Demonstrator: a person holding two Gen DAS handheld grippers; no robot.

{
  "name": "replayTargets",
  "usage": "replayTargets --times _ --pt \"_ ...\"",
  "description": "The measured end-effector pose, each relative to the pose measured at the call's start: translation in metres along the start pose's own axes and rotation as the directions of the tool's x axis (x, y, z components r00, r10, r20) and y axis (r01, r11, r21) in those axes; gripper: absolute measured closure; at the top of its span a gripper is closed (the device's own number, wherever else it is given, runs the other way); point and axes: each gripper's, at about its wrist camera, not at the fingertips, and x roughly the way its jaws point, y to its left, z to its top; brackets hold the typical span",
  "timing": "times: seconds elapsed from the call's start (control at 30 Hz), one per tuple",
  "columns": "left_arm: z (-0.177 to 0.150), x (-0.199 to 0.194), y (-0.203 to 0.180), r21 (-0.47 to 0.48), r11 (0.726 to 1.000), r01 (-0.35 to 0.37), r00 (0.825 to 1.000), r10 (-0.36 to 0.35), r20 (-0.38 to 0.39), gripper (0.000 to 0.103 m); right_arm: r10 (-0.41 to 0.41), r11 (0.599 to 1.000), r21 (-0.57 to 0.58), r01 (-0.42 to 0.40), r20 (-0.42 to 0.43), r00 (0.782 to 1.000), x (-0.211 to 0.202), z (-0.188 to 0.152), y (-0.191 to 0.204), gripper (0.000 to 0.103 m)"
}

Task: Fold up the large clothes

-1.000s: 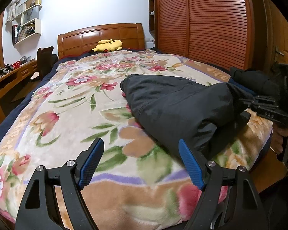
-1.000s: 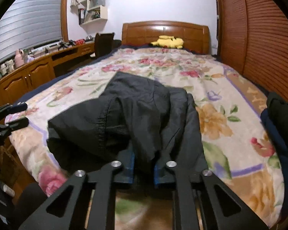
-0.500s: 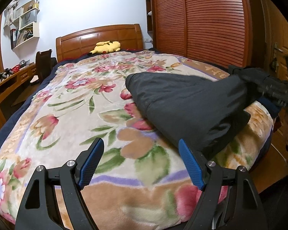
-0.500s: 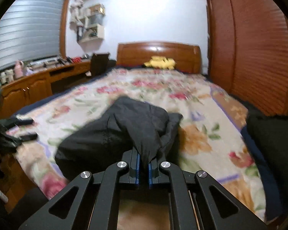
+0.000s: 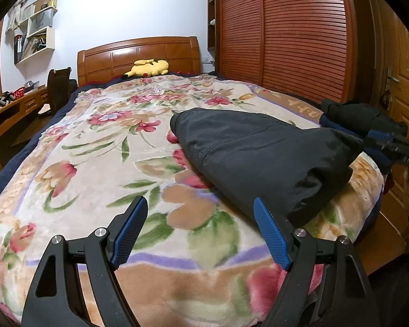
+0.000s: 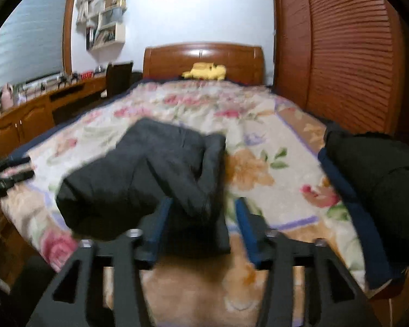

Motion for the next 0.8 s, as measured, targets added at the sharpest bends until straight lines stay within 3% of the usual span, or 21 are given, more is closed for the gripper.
replayTargets --times 0.1,0.17,0.23,0.27,0.37,0.53,0.63,0.8 --pt "0.0 0.001 0.0 0.006 1.0 0.0 1.0 0.0 -0.006 0.022 0.011 1.0 -0.007 -0.011 0.045 0.999 -0.007 0.015 0.011 0.038" --pt "-0.001 0.002 0.002 0.019 1.0 -0.002 1.0 0.002 -0.01 0.022 0.066 0.997 -0.035 -0.064 0.064 0.996 -0.005 0.027 0.028 0.038" --pt "0.002 0.004 0.003 0.03 1.0 -0.003 1.0 0.004 -0.014 0.022 0.1 0.991 -0.09 -0.094 0.056 0.993 0.001 0.038 0.05 0.044" --pt "0.003 0.005 0.004 0.034 0.999 -0.004 1.0 0.004 -0.014 0.022 0.111 0.987 -0.119 -0.105 0.045 0.993 0.009 0.044 0.062 0.052" --pt "0.007 0.007 0.012 0.029 1.0 -0.001 1.0 0.002 -0.006 0.022 0.143 0.981 -0.13 -0.144 -0.014 0.99 0.034 0.051 0.081 0.059" --pt "0.009 0.014 0.029 -0.009 1.0 0.026 1.0 -0.026 0.005 0.022 0.105 0.983 -0.139 -0.123 -0.131 0.986 0.069 0.031 0.093 0.06" --pt "0.01 0.022 0.037 -0.013 0.999 0.035 0.999 -0.035 0.012 0.022 0.105 0.987 -0.099 -0.128 -0.209 0.972 0.088 0.014 0.089 0.06" --pt "0.013 0.033 0.049 -0.033 0.997 0.073 0.997 -0.073 -0.007 0.022 0.06 0.993 -0.09 -0.082 -0.224 0.973 0.099 0.013 0.103 0.06"
